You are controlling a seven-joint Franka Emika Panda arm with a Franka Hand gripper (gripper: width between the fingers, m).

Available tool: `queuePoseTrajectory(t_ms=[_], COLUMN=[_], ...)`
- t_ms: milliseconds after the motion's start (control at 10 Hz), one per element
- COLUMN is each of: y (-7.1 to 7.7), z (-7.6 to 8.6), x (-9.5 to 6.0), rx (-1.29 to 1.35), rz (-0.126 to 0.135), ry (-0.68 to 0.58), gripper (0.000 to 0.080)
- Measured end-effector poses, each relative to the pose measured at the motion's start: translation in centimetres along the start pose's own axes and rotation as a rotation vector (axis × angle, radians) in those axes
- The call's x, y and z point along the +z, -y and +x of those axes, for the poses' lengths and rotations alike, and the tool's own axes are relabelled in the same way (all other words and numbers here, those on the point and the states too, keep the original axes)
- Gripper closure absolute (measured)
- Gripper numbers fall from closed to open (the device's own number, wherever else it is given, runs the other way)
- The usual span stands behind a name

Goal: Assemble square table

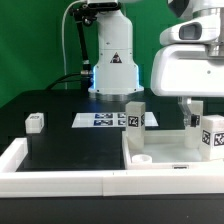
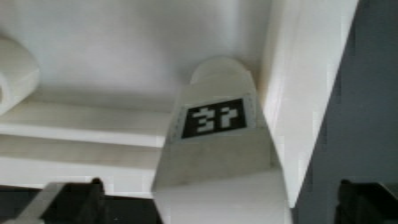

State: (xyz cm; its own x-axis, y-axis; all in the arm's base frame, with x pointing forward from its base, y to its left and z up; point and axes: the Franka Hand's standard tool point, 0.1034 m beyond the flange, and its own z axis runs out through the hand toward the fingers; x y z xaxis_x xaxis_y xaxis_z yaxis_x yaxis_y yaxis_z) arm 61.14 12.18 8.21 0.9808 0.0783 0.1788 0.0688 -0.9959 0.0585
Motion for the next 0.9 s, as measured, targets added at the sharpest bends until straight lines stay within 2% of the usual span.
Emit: queuePoseTrajectory(t_ms=[100,200,300,400,600,900], y=[0.03,0.0,0.0,0.01,0.03,0.04], z=[-0.02,-0.01,-0.01,0.06,0.07,0.07], x=[0.02,0.02,0.02,-0.02,-0.03,-0.03], rx=[0.002,0.002,0.002,0.012,0.048,0.26], rz=[0.0,0.0,0.0,0.0,0.001,0.003], ry=[0.0,0.0,0.0,-0.002,-0.002,-0.002], gripper=[0.0237,0.0373,0.0373,0.0507,0.0507,0.0507])
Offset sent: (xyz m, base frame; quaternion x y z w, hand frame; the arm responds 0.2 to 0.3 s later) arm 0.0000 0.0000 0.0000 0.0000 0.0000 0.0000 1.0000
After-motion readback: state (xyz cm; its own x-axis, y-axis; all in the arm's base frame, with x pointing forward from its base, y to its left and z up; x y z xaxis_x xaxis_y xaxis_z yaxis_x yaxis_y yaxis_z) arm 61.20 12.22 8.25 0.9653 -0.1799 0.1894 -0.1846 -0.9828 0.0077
